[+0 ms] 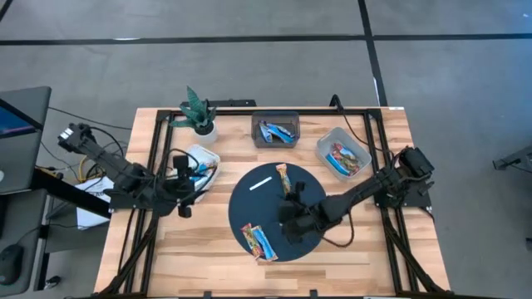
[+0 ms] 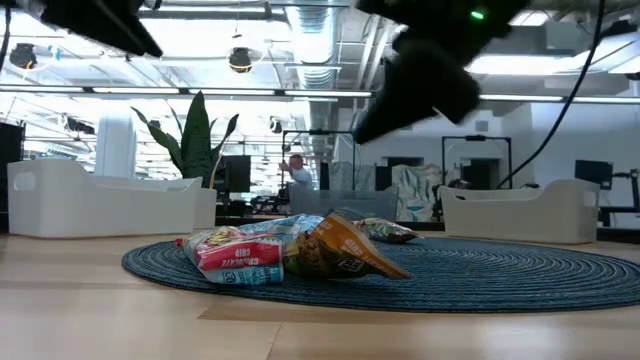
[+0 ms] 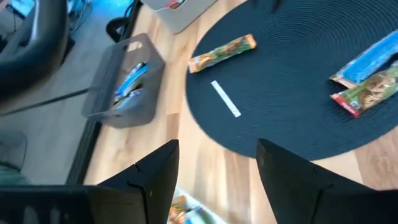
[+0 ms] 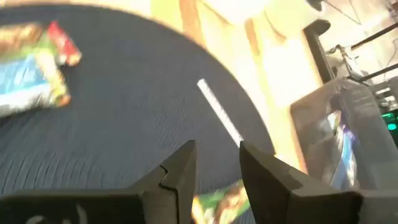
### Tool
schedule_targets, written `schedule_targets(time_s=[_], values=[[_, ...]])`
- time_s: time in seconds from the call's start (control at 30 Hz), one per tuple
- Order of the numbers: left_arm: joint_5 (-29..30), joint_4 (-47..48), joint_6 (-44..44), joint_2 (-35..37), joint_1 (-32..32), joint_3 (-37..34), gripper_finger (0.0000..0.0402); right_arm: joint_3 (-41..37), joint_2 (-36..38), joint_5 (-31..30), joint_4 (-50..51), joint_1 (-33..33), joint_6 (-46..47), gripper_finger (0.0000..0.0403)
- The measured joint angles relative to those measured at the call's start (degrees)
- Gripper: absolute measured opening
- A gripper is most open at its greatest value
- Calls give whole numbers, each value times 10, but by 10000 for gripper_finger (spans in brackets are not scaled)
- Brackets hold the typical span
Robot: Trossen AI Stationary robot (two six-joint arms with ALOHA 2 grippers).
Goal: Pick and place Granola Bars by type
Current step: Put the red granola bar into the gray bin
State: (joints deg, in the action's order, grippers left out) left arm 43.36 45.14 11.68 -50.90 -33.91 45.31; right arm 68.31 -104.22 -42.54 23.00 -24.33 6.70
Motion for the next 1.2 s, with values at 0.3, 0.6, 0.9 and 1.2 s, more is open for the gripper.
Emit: schedule_targets(time_s=[0.3,0.6,0.9,1.2], values=[[10,-143,-19,17,-29,-116,208,32,0,149,-4,72,3,117],[-25,-238,-68,17,-29,-154,208,32,0,238,9,95,-6,117],[-34,-275,-118,-8,-16,-159,208,32,0,146,85,95,85,117],[-112,-380,-220,-106,62,-159,208,8,-1,139,109,91,128,117]])
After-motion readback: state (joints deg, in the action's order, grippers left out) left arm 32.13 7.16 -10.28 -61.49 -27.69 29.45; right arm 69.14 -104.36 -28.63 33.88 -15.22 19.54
